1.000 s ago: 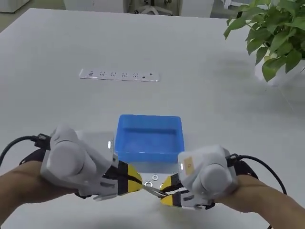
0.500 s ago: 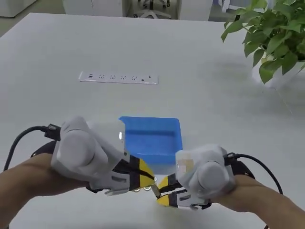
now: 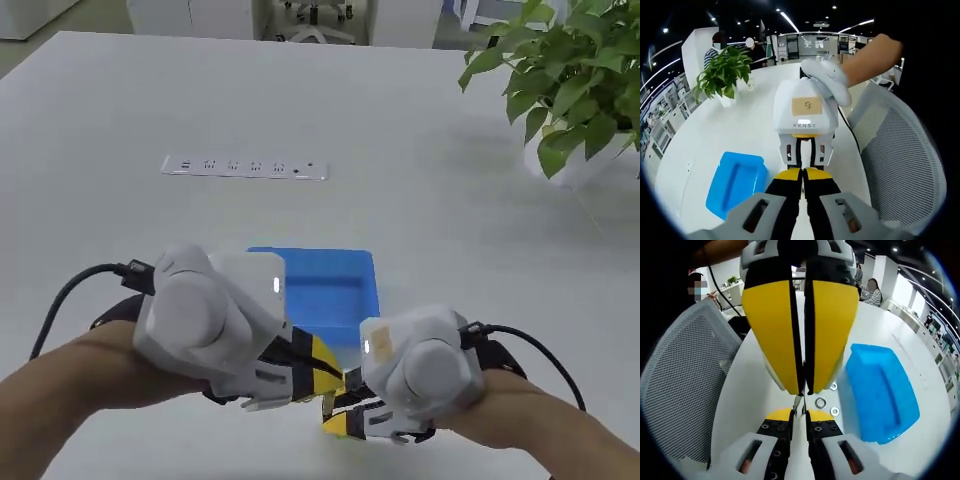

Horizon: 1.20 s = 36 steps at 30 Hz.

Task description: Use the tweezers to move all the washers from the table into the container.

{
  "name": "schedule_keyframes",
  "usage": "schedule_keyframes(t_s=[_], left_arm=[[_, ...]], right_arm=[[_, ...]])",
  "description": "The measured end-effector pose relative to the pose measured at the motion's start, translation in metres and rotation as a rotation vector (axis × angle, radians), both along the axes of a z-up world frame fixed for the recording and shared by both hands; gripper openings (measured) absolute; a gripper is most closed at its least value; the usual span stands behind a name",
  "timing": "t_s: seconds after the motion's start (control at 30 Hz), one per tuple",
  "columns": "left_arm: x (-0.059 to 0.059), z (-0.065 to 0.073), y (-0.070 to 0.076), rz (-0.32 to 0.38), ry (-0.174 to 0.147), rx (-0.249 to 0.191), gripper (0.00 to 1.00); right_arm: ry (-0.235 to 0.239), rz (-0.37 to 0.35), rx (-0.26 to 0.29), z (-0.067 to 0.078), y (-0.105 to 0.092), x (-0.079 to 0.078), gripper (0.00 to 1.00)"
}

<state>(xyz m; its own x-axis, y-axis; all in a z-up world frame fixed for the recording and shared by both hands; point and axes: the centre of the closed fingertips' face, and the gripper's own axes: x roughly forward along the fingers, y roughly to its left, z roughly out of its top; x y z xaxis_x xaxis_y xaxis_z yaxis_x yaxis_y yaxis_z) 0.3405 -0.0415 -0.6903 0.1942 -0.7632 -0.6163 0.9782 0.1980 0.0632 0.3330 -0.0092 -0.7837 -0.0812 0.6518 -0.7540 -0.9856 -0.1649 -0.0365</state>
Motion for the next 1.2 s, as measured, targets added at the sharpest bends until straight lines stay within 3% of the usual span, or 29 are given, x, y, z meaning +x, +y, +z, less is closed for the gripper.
schedule_keyframes(t_s=[0.33,0.63,0.87,1.2], left_arm=[[0.001,0.0,-0.007,-0.009,-0.005,-0.016,0.06],[0.001,-0.001,-0.001,-0.001,-0.006,-0.024,0.09],[0.003,-0.003,0.005,0.02,-0.017,-0.027,0.2],[0.006,-0.01,0.026,0.104,0.01,-0.043,0.36]], right_arm=[[0.01,-0.024,0.008,0.0,-0.003,0.0,0.11],[0.011,-0.024,0.008,0.0,-0.003,0.0,0.1],[0.012,-0.027,0.004,-0.001,-0.006,0.0,0.1],[0.009,-0.034,0.002,0.001,-0.009,0.002,0.1]])
